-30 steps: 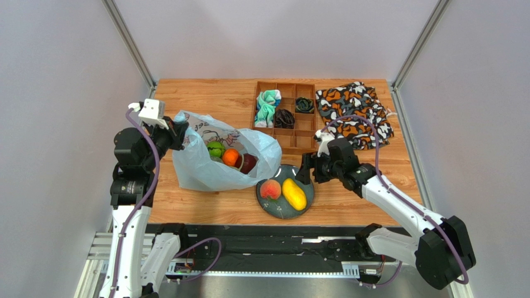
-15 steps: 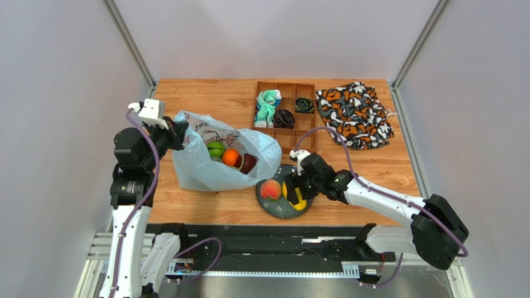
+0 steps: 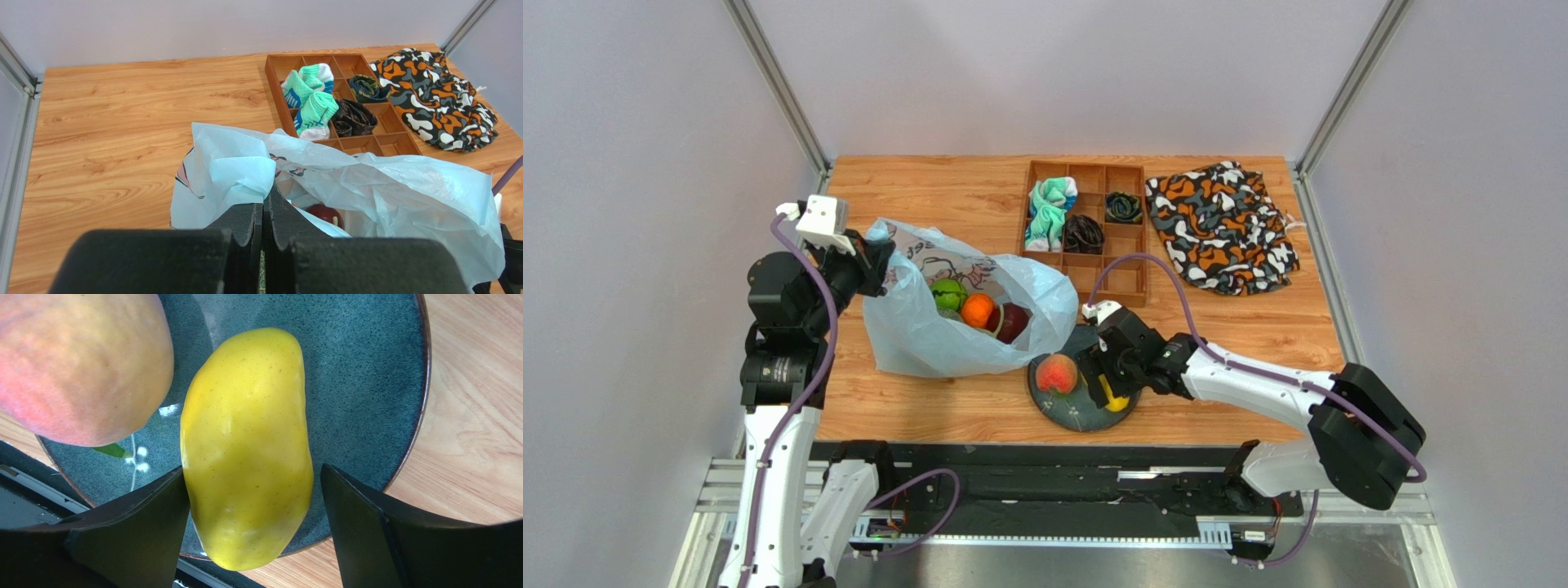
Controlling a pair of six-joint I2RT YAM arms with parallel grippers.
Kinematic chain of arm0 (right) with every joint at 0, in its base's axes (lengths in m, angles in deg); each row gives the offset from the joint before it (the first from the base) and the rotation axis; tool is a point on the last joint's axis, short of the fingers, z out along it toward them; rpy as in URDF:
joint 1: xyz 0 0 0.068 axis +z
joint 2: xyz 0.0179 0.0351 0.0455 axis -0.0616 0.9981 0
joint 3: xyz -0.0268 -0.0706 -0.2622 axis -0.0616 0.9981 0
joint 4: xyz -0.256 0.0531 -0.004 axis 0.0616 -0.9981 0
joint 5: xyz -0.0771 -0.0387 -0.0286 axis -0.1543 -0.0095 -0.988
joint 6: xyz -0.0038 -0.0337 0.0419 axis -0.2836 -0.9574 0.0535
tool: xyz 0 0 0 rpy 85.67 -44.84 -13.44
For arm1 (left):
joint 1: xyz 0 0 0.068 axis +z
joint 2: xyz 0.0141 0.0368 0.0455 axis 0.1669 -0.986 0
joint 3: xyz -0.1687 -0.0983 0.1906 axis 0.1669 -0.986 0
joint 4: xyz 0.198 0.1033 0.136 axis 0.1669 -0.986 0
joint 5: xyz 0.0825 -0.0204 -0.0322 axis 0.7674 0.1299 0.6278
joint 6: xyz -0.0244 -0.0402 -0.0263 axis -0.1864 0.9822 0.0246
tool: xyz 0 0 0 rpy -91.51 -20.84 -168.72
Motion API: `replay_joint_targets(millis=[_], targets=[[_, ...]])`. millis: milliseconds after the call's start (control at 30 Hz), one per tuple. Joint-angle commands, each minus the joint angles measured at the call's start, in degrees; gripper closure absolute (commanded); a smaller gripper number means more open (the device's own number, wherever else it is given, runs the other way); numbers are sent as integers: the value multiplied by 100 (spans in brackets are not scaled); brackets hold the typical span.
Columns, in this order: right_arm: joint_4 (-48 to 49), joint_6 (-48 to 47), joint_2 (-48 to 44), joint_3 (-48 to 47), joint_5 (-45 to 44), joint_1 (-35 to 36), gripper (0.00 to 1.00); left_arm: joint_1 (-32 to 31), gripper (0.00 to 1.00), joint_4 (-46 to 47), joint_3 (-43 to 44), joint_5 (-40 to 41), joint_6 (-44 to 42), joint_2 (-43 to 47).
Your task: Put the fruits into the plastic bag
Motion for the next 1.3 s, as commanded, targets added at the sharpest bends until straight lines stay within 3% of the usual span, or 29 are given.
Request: replay_joint_targets(millis=[0, 133, 333, 567, 833, 1067, 1267], targets=[[-75, 49, 125, -255, -242, 29, 23, -27, 100, 93, 37, -53, 46, 32], [-137, 137, 204, -290, -313, 38, 44, -27, 100, 94, 37, -35, 46, 32], [-172, 260, 143, -290, -427, 29, 57, -27, 100, 93, 37, -27, 37, 32], [-286, 304, -60, -255, -620, -172, 59, -27, 100, 85, 37, -18, 37, 41], [-234, 296, -490, -299, -200, -796, 61, -27, 100, 85, 37, 0, 28, 67], [-348, 6, -631, -913, 188, -1438, 62, -18, 100, 85, 37, 17, 20, 67], [-357, -486, -622, -1756, 4, -1719, 62, -27, 100, 93, 37, -9, 28, 67]])
